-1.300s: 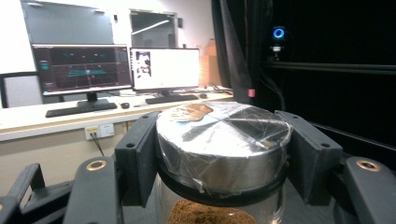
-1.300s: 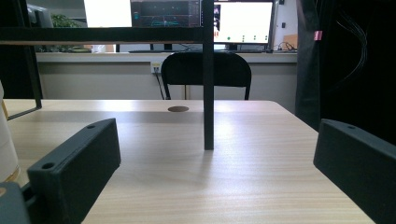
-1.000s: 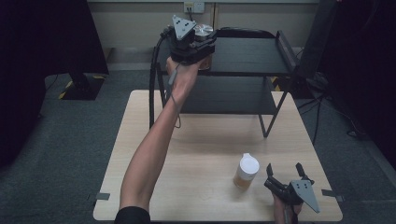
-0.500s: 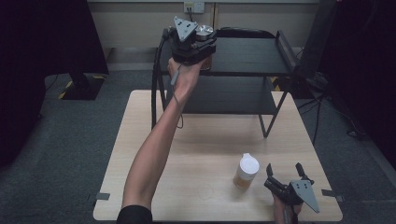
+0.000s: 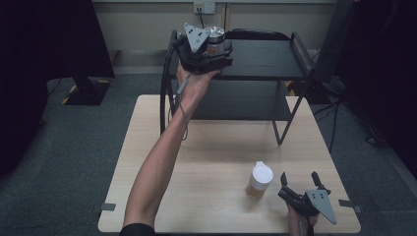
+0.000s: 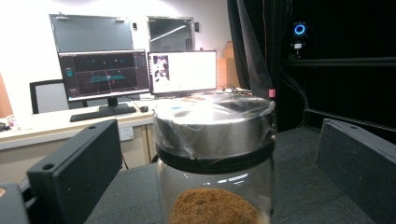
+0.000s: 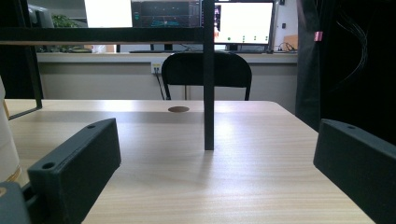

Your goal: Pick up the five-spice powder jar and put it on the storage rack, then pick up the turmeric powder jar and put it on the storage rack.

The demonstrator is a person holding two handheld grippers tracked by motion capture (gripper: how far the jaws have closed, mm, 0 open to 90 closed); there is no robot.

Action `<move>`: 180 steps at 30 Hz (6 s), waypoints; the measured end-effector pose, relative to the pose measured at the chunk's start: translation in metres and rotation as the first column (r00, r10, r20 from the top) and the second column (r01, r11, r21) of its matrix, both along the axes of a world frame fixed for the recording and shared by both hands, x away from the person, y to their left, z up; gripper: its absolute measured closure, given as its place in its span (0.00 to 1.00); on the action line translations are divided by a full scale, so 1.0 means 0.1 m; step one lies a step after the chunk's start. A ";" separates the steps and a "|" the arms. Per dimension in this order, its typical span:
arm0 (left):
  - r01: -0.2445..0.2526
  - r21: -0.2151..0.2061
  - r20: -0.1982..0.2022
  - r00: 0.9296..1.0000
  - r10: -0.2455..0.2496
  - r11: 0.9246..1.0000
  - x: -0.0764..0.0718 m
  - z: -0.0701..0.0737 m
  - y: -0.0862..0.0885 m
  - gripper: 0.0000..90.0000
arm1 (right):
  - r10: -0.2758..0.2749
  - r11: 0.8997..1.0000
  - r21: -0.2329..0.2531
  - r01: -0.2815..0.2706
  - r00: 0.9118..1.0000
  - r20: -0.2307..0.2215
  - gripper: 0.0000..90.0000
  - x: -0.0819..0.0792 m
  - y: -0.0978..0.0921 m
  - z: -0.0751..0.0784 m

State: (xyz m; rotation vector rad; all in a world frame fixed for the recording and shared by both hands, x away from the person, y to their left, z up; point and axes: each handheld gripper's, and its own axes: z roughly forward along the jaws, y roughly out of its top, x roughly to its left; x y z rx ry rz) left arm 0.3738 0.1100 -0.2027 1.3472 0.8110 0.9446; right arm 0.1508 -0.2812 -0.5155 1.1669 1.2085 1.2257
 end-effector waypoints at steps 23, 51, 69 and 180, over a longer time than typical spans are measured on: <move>-0.029 0.015 -0.006 1.000 0.029 0.999 -0.40 -0.12 0.06 0.00 | -0.001 1.000 0.001 0.001 1.000 -0.003 0.00 0.00 0.00 0.00; -0.032 -0.022 -0.010 0.999 0.032 0.999 -1.11 -0.99 0.30 0.00 | -0.012 1.000 0.000 0.012 1.000 -0.003 0.00 0.00 0.02 0.00; -0.008 -0.003 -0.059 0.998 0.007 1.000 -1.54 -1.85 0.54 0.00 | -0.011 1.000 0.000 0.011 1.000 -0.002 0.00 0.00 0.02 0.00; -0.202 -0.028 -0.072 0.977 0.200 0.979 -1.97 -3.14 0.49 0.00 | 0.247 0.968 -0.034 -0.248 0.969 -0.023 0.13 -0.12 0.58 0.19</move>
